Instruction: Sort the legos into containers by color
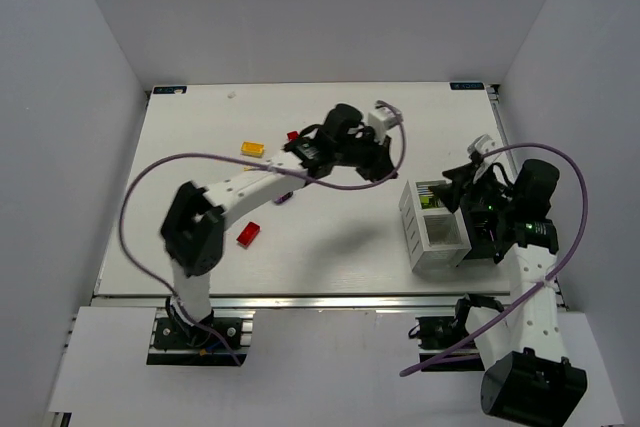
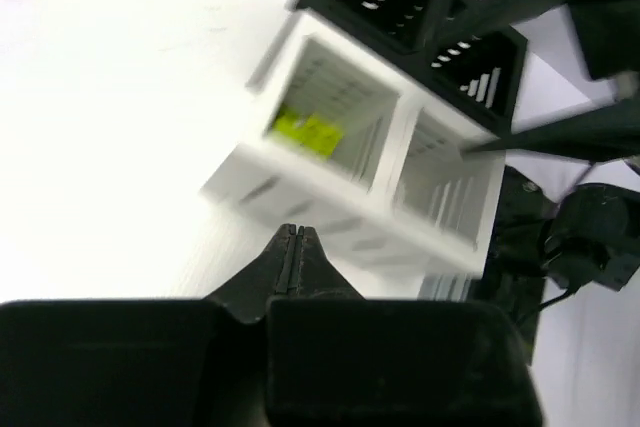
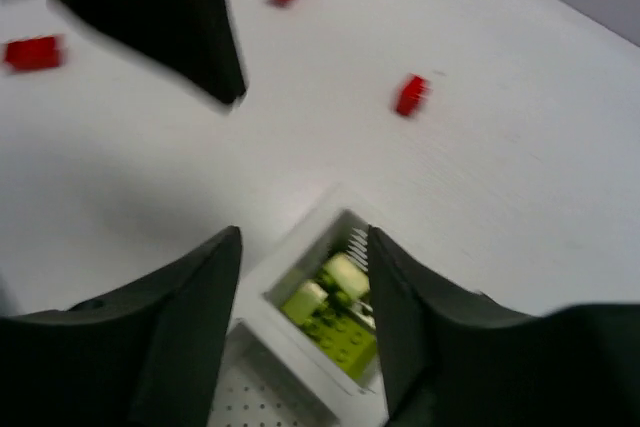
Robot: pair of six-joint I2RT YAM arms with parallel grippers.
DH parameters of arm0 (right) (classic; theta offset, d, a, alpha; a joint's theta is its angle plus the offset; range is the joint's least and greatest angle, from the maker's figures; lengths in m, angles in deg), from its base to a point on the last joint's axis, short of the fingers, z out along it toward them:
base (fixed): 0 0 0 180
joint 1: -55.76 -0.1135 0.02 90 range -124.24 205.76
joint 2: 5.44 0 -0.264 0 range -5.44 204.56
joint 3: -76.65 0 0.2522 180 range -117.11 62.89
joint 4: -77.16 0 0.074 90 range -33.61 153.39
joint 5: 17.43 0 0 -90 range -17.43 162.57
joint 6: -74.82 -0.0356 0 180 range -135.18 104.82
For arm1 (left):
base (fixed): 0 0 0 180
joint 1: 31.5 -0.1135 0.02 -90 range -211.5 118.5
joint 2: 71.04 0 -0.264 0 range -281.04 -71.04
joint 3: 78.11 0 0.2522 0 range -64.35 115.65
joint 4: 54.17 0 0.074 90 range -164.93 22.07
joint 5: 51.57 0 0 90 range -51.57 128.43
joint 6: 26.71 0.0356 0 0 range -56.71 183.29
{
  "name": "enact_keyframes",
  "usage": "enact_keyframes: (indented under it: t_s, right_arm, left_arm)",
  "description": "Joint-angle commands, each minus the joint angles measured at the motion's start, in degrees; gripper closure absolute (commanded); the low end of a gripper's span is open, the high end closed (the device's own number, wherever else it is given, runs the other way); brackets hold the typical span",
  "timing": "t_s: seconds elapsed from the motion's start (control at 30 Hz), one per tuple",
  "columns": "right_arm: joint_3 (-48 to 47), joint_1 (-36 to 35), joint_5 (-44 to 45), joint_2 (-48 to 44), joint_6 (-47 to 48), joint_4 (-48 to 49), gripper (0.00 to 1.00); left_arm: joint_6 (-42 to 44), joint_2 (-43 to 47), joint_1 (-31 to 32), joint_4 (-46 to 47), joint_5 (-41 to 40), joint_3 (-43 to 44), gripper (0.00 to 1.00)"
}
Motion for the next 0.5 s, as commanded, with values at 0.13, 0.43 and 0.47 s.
enact_keyframes:
  t_s: [0.13,0.43,0.47]
  right_arm:
    - [-3.3,-11.13,-21.25,5.33,17.27,-7.91,0.32]
    - [-15.42,-45.26,21.9,27.7,5.6,-2.1,0.12]
    - [-16.91,-48.15,29.34,30.53,4.26,-1.92,0.11]
  left_arm:
    - [4.03,32.34,-6.29,-10.25,-33.76,-23.08,0.8]
    - [0.87,58.11,-8.76,-14.93,-65.71,-46.82,0.12]
    - [0.86,60.83,-8.77,-13.62,-70.26,-48.67,0.11]
